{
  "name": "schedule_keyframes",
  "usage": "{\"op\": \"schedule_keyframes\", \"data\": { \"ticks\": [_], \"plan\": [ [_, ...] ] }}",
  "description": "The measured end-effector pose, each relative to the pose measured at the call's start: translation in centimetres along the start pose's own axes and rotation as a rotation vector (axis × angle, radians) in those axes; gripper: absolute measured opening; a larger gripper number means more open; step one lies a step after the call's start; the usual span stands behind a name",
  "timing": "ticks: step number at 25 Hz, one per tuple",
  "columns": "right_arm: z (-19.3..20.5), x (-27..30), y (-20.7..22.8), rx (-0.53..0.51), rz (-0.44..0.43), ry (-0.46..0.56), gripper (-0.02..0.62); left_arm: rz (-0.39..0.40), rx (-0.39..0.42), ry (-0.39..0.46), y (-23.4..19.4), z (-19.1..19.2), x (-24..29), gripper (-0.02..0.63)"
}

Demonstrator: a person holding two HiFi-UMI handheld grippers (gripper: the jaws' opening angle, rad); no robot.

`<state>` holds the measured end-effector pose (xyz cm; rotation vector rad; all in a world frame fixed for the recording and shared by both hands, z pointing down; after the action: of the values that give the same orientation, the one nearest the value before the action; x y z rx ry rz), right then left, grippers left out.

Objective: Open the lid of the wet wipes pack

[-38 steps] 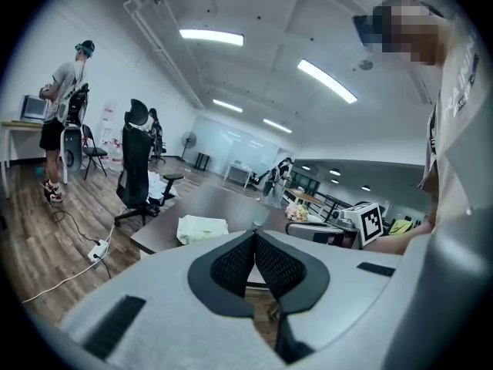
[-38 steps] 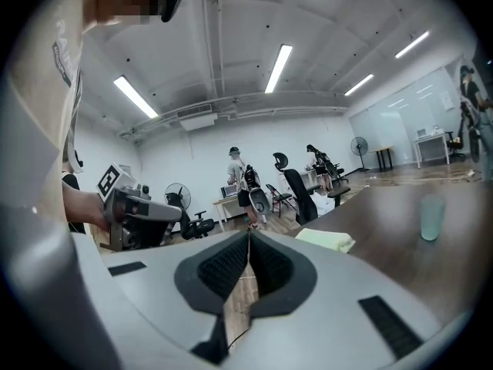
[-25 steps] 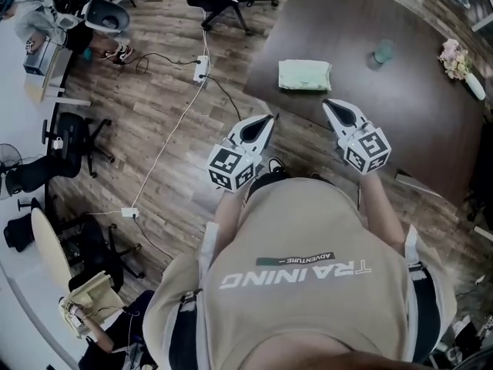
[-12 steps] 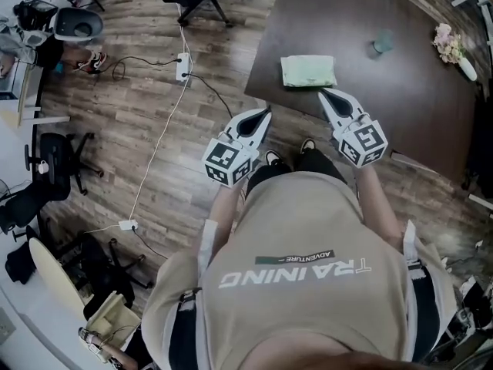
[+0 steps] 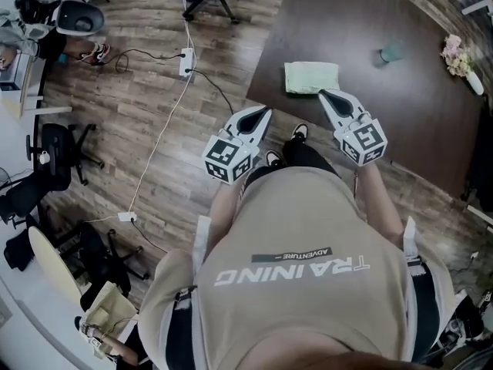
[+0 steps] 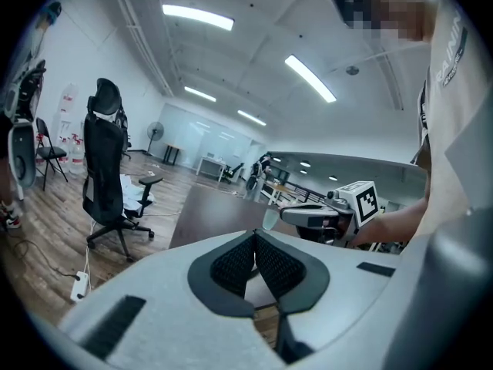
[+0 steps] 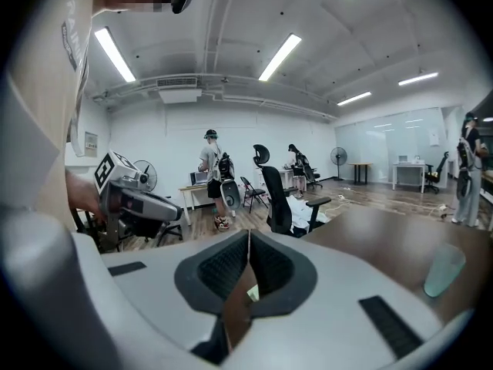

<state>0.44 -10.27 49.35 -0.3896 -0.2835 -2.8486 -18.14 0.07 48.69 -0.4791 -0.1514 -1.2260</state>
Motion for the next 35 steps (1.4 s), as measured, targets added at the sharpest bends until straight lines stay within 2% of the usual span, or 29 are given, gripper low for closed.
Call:
{"op": "schedule_keyframes", "data": {
  "ticks": [3,7,11,14,22,27,30,35],
  "plan": [
    [-1.2,1.3,1.5,-0.058,-0.041,-0.006,0.015,-0.018,0.013,-0.008,-0.5,-1.3,0.9,0.009],
    [-2.8,1.5,4.1,-0.106,-0.044,-0.001,0.015,0.001,0.065,-0.033,-0.1,-3.3,3.5,0.009],
    [-1.0,1.4,5.4,-0.113,-0.129,-0.076,0.017,0.031,0.097,-0.041,0.9,-5.0,7.4,0.009],
    [0.6,0.7,6.2,-0.102,-0.154,-0.108,0.016,0.059,0.111,-0.047,2.0,-5.6,10.2,0.009],
    [2.0,-0.1,7.6,-0.051,-0.084,-0.137,0.017,0.149,0.155,-0.092,2.7,-6.1,13.8,0.009],
    [3.1,1.0,7.0,-0.046,-0.063,-0.188,0.017,0.199,0.192,-0.167,1.0,-4.1,15.3,0.009],
    [3.8,1.7,6.4,-0.049,-0.028,-0.264,0.017,0.231,0.203,-0.225,-0.2,-2.4,15.7,0.009],
    [4.8,3.4,6.0,-0.155,0.004,-0.435,0.017,0.298,0.228,-0.267,-1.7,-1.2,17.0,0.009]
  ]
}}
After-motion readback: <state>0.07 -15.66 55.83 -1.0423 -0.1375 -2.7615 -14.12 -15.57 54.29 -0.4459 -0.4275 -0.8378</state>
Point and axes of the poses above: the fingertips, and each gripper's own axes: x forward along the fingers, y to its right, z out of its underside, the point moved 6 cm from there along -x, backward along the fingers, and after that the axes turned 10 degrees about -z, right-handed, at the moved point
